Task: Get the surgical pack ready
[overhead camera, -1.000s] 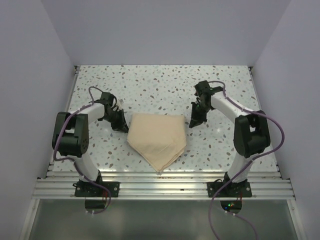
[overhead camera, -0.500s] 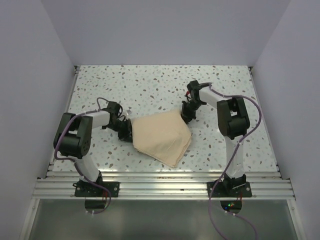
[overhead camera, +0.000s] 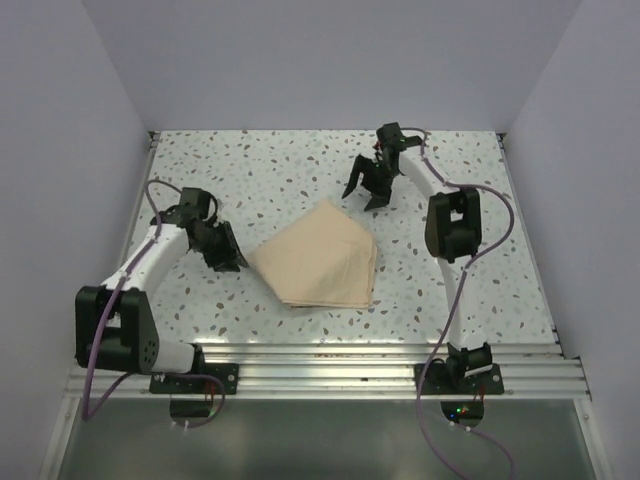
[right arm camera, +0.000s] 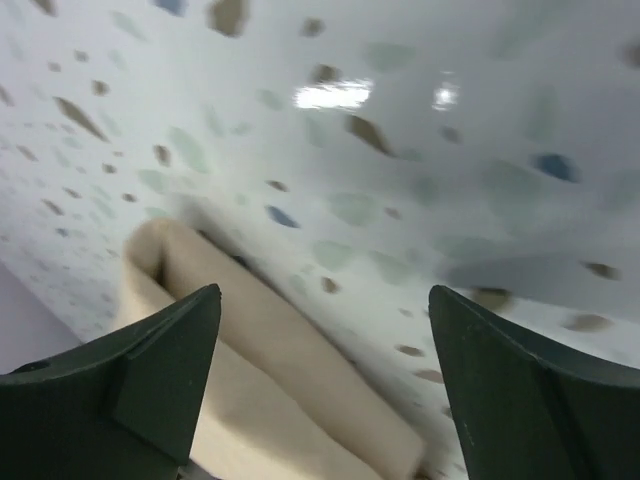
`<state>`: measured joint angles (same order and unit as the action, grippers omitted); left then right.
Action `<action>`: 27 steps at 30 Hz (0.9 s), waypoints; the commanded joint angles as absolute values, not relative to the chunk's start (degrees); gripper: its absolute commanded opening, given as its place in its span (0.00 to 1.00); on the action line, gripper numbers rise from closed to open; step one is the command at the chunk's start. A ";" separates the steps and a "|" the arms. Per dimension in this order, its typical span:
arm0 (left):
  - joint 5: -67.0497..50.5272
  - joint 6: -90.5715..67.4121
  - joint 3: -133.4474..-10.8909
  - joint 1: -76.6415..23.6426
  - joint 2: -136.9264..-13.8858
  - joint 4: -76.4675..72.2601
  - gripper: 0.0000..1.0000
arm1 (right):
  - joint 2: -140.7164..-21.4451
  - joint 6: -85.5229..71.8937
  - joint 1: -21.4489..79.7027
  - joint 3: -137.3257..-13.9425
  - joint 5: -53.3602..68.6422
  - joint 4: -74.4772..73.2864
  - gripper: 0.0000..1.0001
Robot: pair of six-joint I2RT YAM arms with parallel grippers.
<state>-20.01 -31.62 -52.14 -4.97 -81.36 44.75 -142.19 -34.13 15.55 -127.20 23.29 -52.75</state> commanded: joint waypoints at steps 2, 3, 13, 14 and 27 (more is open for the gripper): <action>-15.11 -23.58 -61.34 -7.98 -75.67 45.81 0.39 | -129.57 -29.89 10.20 -115.71 15.12 -59.76 0.99; -16.34 -22.42 -62.65 -10.17 -76.20 43.09 0.41 | -125.11 -29.19 10.11 -112.97 14.86 -59.59 0.99; -3.00 -14.24 -67.32 -38.54 -83.58 36.21 0.47 | -96.26 -29.35 10.19 -77.64 19.07 -53.96 0.99; -1.94 -13.37 -67.59 -40.32 -84.45 36.04 0.48 | -92.76 -29.53 10.20 -76.39 19.33 -54.14 0.99; 23.81 -14.77 -70.22 -60.20 -94.92 41.92 0.69 | -76.91 -30.32 10.11 -65.39 22.14 -54.23 0.99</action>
<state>14.61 -14.35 -67.51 -58.24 -93.49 39.66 -79.22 -30.44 10.26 -66.13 19.62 -54.63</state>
